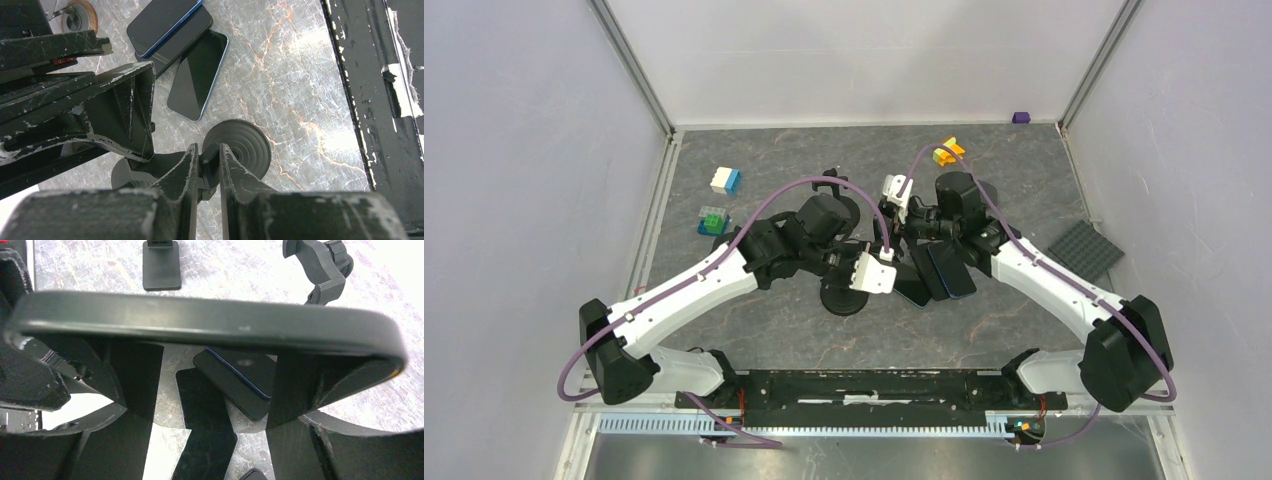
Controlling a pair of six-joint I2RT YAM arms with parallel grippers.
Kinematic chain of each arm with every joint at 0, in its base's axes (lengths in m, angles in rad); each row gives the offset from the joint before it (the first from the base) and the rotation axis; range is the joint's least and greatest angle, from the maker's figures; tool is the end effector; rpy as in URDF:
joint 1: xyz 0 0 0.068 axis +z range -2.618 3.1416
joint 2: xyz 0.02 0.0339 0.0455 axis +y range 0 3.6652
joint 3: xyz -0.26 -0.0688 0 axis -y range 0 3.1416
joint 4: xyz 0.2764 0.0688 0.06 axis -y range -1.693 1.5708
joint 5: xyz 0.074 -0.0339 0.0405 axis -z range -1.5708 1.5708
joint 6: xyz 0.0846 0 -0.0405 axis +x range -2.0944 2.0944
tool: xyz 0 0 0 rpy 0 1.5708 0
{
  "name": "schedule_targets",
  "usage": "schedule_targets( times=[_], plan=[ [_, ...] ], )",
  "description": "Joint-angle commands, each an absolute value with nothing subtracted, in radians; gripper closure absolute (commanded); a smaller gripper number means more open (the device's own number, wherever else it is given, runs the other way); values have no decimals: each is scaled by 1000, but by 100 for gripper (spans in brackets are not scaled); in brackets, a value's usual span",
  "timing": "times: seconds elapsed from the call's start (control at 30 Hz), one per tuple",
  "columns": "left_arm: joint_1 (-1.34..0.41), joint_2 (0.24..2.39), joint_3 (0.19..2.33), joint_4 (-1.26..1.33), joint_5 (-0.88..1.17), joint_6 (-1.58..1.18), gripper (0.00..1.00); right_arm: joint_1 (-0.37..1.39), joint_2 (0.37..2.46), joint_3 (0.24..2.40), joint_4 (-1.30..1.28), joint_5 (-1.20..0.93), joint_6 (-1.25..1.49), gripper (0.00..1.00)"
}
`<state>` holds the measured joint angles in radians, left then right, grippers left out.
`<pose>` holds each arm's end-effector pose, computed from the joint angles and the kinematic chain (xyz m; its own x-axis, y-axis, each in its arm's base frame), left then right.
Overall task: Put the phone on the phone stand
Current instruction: Install the phone on the phone stand.
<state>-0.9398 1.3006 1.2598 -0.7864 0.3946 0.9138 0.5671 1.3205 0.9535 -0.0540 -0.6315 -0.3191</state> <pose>0.1697 -0.2874 0.3008 0.4466 0.6278 -0.6375 0.8928 -0.2663 0.3632 0.2810 0.2382 0.2641 -0.0487 -0.3312 -0.9423 -0.9514 0.3027 -0.0572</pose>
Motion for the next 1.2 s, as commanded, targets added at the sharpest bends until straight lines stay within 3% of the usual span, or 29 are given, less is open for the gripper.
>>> schedule_targets(
  times=[0.0, 1.17],
  plan=[
    [-945, 1304, 1298, -857, 446, 937, 98, 563, 1276, 934, 64, -526, -302, 100],
    [-945, 1265, 1237, -1013, 573, 983, 98, 563, 1273, 919, 84, -190, -322, 100]
  ],
)
